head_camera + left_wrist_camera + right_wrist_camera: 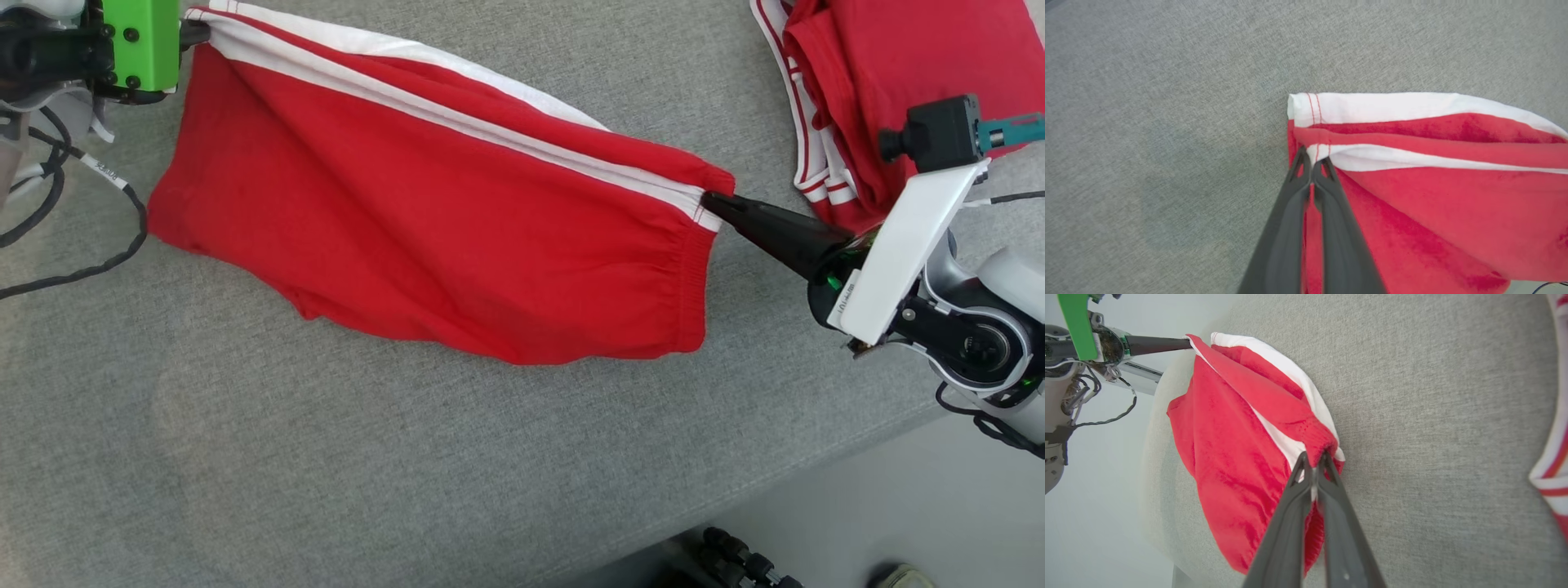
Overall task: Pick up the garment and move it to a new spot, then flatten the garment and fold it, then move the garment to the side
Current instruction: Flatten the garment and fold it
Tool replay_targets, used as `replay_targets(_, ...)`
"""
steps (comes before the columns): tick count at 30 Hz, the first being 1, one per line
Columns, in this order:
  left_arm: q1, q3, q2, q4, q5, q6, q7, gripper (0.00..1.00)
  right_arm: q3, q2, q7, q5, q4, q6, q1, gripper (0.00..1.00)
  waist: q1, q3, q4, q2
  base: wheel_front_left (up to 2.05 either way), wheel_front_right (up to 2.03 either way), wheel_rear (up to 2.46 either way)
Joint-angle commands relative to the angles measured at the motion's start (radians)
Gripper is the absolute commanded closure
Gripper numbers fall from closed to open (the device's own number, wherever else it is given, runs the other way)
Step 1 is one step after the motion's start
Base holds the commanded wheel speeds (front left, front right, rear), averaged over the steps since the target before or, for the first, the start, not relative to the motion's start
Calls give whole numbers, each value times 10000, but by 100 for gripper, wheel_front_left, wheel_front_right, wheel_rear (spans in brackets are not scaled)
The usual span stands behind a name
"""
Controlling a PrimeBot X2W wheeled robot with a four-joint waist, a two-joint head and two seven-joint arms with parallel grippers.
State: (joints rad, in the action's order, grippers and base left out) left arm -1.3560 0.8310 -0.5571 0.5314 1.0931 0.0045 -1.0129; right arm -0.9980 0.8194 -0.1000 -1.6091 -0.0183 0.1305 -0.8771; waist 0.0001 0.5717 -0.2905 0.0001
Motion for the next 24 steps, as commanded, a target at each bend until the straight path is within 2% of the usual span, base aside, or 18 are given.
replay_targets(1,-164,-18,44,169,-130,-55,134,9,-8,-75,-28,1,49,5,41,15,-1,14,-15,-1,0,0,0)
replay_targets(2,-119,-15,105,307,-80,-94,180,0,-28,-109,-64,39,63,5,48,0,-1,-8,-1,-1,0,0,0)
replay_targets(12,477,142,371,1183,82,-743,591,0,29,-278,283,406,198,5,168,0,-1,-865,201,-1,0,0,0)
replay_targets(17,993,192,240,1331,271,-939,708,0,278,73,604,199,135,5,437,0,-1,-1303,173,-1,0,0,0)
replay_targets(24,1551,198,-7,1457,468,-1015,805,0,823,862,1266,-22,-291,5,930,0,-1,-1225,-121,-1,0,0,0)
